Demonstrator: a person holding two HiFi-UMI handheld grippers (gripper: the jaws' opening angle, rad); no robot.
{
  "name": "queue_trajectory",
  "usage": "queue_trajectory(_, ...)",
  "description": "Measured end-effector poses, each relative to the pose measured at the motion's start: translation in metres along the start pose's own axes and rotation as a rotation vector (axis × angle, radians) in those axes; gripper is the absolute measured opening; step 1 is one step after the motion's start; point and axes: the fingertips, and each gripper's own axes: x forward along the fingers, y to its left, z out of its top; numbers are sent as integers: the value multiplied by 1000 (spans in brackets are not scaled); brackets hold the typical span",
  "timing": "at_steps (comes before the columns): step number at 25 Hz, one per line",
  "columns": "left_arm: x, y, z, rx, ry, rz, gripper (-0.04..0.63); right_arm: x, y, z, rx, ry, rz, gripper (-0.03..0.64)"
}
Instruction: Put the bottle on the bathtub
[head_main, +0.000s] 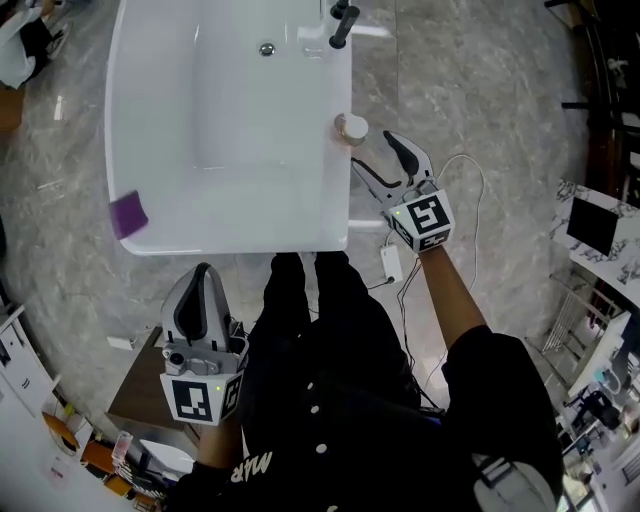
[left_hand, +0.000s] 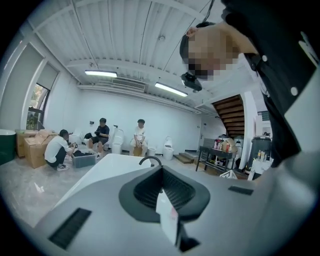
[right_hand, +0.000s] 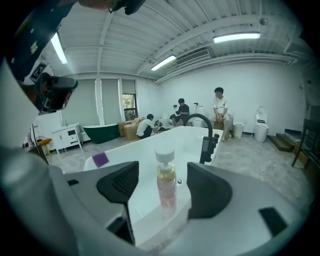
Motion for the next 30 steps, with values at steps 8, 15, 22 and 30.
queue_trajectory(8,11,12,26,7,-4,26,11,-77,-2,111,57,-176,-73,96)
queue_trajectory(15,20,10,58,64,-66,-5,11,-140,-8,178,74,-298,-169,2)
queue_trajectory(22,16,15,89,95,-132,-7,11,-184,-8,220,110,-380,-257,2)
queue_trajectory(30,3,20,112,108,-199,-14,11,-229,-6,247,94,-455,-350,2)
